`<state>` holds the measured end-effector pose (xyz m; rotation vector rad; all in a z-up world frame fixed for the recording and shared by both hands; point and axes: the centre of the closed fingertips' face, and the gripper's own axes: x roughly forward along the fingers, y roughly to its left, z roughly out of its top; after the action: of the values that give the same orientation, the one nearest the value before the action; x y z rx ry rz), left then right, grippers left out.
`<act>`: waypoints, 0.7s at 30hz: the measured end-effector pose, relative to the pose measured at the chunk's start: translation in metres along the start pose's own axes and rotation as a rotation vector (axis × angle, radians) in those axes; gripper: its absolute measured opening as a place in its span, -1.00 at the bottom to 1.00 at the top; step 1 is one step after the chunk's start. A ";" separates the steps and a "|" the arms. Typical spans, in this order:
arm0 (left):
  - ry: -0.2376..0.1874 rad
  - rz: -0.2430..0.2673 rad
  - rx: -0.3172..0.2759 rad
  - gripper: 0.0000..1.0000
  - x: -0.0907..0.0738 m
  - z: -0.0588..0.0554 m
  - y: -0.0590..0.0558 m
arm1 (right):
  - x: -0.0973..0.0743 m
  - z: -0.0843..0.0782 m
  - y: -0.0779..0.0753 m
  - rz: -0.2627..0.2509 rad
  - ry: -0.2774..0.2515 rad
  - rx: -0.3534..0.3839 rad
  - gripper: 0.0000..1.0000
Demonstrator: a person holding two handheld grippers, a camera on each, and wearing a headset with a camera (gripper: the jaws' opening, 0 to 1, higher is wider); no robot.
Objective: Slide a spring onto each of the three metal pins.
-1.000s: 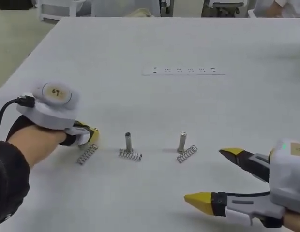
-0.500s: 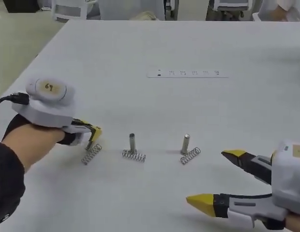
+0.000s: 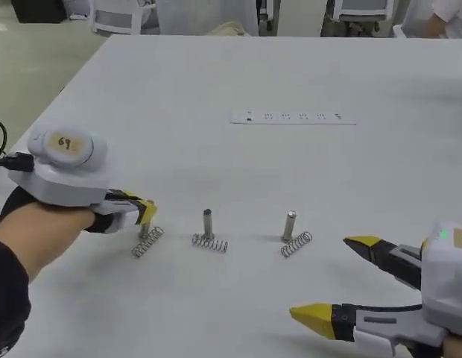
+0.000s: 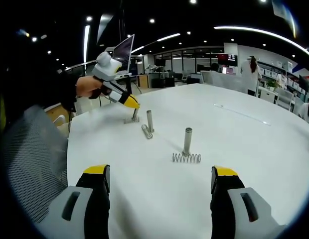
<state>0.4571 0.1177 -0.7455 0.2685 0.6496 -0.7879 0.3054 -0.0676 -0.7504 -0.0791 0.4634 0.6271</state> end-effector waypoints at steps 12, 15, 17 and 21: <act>-0.011 -0.002 -0.012 -1.00 -0.010 -0.006 -0.005 | 0.001 0.001 0.002 0.004 0.000 -0.005 0.65; -0.008 -0.001 -0.011 -1.00 -0.010 -0.007 -0.005 | 0.001 0.001 0.003 0.006 0.001 -0.006 0.65; -0.007 -0.001 -0.014 -1.00 -0.011 -0.007 -0.005 | 0.001 0.001 0.002 0.007 0.001 -0.005 0.65; -0.001 -0.002 -0.016 -1.00 -0.011 -0.008 -0.005 | 0.002 0.000 0.003 0.009 0.003 -0.004 0.65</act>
<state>0.4443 0.1238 -0.7445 0.2532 0.6554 -0.7842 0.3050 -0.0645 -0.7511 -0.0817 0.4652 0.6369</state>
